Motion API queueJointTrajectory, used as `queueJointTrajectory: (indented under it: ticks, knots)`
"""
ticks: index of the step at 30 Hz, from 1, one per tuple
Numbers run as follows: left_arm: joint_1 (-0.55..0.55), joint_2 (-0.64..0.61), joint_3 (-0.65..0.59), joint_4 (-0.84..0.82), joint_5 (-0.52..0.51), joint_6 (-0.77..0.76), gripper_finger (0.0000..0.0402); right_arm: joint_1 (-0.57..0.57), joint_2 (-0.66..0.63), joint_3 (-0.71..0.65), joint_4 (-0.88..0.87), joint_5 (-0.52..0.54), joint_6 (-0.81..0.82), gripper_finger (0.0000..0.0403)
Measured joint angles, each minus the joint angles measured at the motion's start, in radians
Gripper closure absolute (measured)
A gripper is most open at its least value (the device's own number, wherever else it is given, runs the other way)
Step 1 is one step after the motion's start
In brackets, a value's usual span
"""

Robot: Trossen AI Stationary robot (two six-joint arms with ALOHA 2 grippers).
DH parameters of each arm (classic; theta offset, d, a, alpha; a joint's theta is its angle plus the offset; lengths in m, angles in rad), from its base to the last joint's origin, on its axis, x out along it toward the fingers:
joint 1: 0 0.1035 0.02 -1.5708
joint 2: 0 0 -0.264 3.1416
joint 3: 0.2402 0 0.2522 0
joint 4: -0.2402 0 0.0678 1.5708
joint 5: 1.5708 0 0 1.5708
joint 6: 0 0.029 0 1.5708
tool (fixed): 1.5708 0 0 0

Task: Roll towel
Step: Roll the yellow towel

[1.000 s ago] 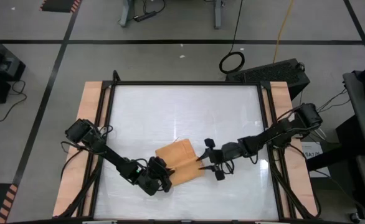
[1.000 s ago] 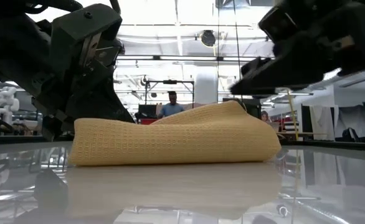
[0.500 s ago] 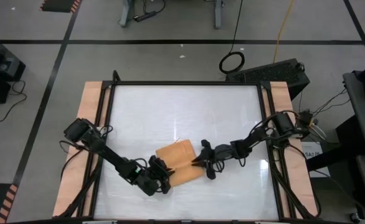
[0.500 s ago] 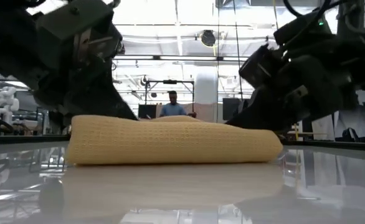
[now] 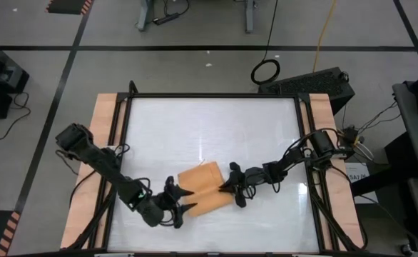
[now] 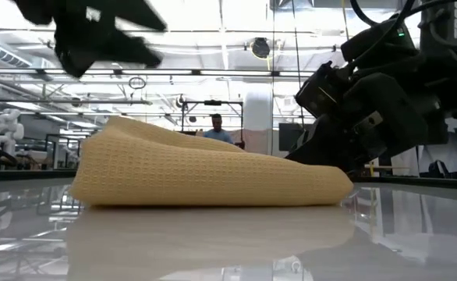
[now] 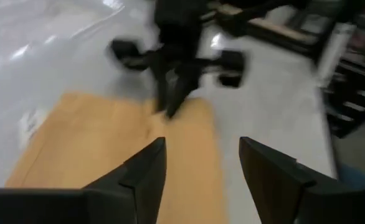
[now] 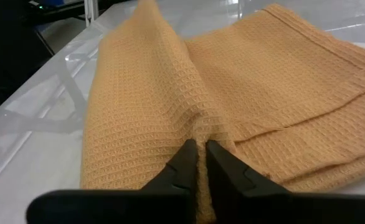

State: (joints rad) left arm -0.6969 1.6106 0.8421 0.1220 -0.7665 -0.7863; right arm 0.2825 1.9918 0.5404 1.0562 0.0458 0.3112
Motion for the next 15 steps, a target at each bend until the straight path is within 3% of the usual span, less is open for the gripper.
queueJointTrajectory:
  ticks: [4, 15]
  knots:
    - [-0.015, 0.063, 0.002, 0.160, 0.026, 0.168, 0.0195, 0.000, -0.004, 0.000, -0.004, -0.021, 0.007, 0.0379]
    - [-0.039, 0.324, 0.072, 0.210, 0.081, 0.201, 0.0192, 0.000, -0.004, 0.000, -0.009, -0.022, 0.011, 0.0379]
